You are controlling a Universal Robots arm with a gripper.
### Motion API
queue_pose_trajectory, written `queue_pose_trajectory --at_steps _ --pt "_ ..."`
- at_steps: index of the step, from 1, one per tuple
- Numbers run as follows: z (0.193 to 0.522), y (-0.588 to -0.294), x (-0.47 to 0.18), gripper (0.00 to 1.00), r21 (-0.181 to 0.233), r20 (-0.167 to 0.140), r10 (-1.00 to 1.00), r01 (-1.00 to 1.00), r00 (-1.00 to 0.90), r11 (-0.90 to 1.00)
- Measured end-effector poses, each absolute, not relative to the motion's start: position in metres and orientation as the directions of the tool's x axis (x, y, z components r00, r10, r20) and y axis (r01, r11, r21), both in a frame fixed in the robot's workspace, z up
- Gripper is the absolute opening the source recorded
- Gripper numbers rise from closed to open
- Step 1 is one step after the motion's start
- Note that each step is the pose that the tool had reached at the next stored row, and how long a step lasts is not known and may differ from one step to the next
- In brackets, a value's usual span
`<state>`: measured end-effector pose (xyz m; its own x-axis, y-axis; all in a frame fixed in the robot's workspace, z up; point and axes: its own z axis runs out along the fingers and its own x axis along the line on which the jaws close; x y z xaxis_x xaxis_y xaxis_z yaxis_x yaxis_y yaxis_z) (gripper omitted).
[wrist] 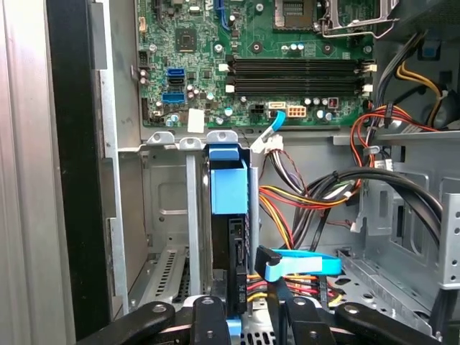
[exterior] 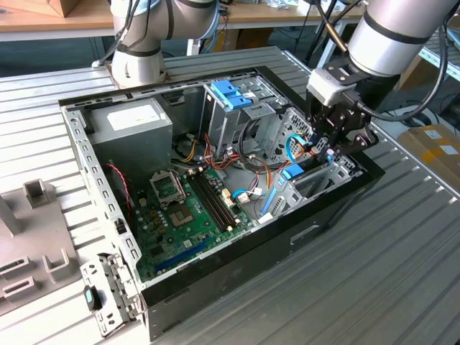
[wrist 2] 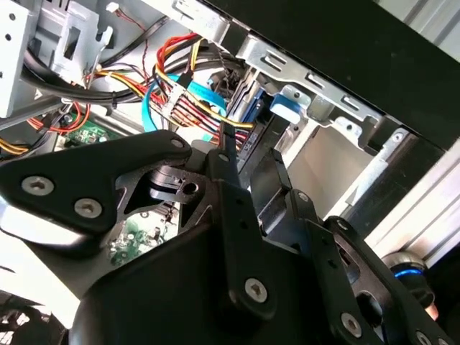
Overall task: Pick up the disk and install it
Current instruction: 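Insert the first disk wire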
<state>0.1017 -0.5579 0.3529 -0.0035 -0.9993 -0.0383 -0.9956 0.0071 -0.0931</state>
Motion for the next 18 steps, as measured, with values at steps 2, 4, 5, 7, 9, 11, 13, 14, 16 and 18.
queue_pose_trajectory --at_steps 2,4,5,7,9,11,13,14,16,18 --pt "0.356 -0.557 0.102 0.36 -0.093 -0.038 -0.999 -0.996 -0.003 0.007" --pt "0.359 -0.557 0.102 0.28 -0.093 -0.038 -0.999 -0.996 -0.003 0.007" --pt "0.36 -0.557 0.102 0.22 -0.093 -0.038 -0.999 -0.996 -0.003 0.007" --pt "0.36 -0.557 0.102 0.15 -0.093 -0.038 -0.999 -0.996 -0.003 0.007" --pt "0.361 -0.557 0.102 0.1 -0.093 -0.038 -0.999 -0.996 -0.004 0.007" --pt "0.361 -0.558 0.107 0.1 -0.086 -0.038 -0.999 -0.996 -0.004 0.007" --pt "0.361 -0.558 0.115 0.1 -0.076 -0.039 -0.999 -0.997 -0.004 0.007" --pt "0.361 -0.558 0.119 0.1 -0.072 -0.039 -0.999 -0.997 -0.004 0.007" --pt "0.361 -0.558 0.126 0.1 -0.063 -0.039 -0.999 -0.998 -0.005 0.007" --pt "0.361 -0.558 0.132 0.1 -0.057 -0.039 -0.999 -0.998 -0.005 0.007"
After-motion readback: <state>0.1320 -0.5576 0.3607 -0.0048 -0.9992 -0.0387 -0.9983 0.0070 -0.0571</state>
